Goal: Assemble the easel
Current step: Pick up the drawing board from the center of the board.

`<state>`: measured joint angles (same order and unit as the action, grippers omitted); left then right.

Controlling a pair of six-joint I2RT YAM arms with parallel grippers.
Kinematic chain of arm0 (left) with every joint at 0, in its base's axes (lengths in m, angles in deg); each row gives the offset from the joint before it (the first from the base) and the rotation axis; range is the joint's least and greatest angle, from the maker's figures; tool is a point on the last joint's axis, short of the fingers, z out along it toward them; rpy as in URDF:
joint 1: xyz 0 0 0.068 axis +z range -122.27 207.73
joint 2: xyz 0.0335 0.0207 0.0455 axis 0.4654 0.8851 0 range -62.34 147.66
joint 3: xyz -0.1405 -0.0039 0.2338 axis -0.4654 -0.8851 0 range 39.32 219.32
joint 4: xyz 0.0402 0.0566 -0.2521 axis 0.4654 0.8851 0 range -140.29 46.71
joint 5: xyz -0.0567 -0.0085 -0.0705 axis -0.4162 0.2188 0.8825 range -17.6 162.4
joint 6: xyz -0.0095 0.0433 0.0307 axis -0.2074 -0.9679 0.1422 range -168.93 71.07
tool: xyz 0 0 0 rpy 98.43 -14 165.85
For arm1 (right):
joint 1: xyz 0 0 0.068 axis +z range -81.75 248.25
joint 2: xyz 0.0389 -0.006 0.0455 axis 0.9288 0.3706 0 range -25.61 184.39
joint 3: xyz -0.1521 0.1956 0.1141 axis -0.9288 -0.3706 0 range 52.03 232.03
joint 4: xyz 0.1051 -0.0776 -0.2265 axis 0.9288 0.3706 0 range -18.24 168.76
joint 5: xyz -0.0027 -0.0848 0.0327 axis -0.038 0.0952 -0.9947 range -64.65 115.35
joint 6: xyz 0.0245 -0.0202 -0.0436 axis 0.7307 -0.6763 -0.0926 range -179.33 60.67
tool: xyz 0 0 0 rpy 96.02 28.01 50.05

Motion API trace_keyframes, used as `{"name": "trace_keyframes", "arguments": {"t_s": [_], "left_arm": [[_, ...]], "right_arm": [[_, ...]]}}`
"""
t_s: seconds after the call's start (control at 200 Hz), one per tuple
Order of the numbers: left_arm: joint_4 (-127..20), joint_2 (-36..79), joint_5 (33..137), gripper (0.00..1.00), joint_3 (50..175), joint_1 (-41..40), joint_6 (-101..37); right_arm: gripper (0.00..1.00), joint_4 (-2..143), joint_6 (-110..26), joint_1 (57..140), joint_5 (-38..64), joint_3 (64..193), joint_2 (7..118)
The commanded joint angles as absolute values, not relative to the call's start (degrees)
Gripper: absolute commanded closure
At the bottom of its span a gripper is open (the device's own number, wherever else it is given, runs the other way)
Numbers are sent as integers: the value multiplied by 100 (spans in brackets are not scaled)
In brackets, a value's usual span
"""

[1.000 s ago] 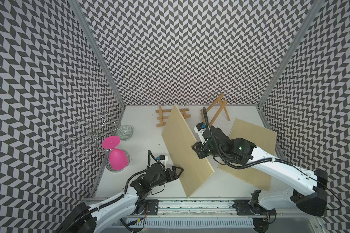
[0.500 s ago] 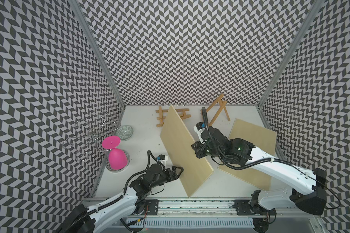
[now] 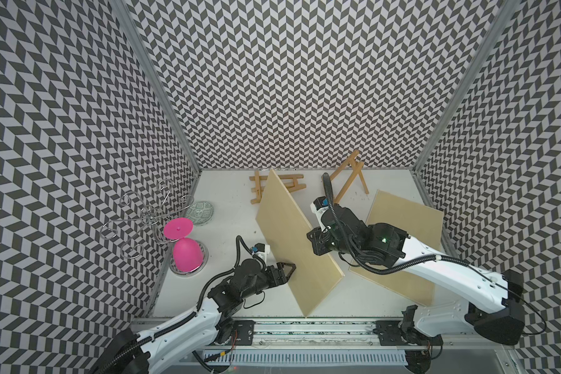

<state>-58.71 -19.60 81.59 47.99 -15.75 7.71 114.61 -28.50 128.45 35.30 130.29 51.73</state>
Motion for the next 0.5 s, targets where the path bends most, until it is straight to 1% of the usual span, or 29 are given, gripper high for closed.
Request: {"name": "trace_keyframes", "arguments": {"t_s": [0.0, 0.14, 0.3, 0.496], "left_arm": [[-5827, -2007, 7944, 8, 5186, -1594, 518], [-5684, -2012, 7913, 1, 5595, -1595, 287], [-5703, -1998, 7864, 0, 5945, -1595, 194], [-5874, -2005, 7907, 0, 6361, -1595, 268]], "right_arm": [[100, 10667, -3307, 12881, 4488, 13106, 4732], [100, 10708, -3333, 12872, 4542, 13139, 4585], [100, 10591, -3187, 12642, 4432, 13052, 4281], [100, 10466, -3148, 12542, 4310, 13236, 4015]]}}
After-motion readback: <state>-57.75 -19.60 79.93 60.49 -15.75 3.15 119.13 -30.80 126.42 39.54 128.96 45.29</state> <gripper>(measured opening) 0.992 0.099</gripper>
